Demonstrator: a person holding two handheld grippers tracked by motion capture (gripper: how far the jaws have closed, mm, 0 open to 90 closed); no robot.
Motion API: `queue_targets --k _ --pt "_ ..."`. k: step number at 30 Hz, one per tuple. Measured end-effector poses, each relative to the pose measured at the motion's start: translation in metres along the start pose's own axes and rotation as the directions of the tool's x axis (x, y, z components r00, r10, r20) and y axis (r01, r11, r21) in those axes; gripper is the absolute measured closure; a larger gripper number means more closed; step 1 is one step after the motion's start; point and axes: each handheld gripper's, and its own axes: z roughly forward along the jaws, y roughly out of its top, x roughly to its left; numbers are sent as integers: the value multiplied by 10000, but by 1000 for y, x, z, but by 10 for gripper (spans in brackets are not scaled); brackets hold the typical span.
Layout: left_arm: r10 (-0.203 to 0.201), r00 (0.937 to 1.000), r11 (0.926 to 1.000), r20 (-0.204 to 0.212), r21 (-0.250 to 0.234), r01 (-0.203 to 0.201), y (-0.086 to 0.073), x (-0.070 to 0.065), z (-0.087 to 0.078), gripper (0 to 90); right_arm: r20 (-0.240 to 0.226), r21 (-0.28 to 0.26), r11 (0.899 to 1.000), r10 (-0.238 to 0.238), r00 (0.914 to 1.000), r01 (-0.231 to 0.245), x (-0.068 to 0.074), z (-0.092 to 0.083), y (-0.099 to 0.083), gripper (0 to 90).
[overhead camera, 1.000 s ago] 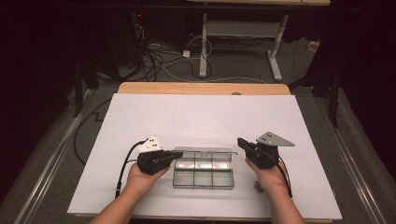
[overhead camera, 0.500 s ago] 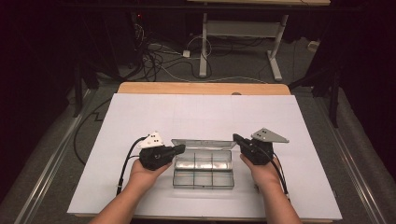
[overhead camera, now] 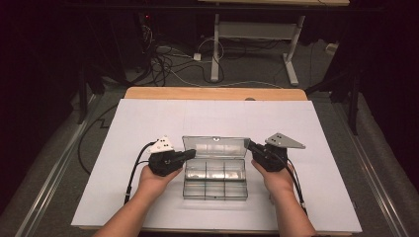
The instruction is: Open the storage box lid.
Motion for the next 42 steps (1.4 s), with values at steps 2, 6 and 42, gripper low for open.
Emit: queue_targets --k 2,6,42 --pt "-19 10000 10000 -14 -1 19 0 1 0 874 7 9 10000 -22 10000 22 0 1 1 900" --pt "-13 10000 10000 -22 70 13 -1 2 1 874 52 -142 9998 -104 9999 105 1 4 3 900" --pt "10 9958 9993 -912 375 24 -8 20 -25 875 242 -193 9995 254 9994 -249 -9 29 6 900"
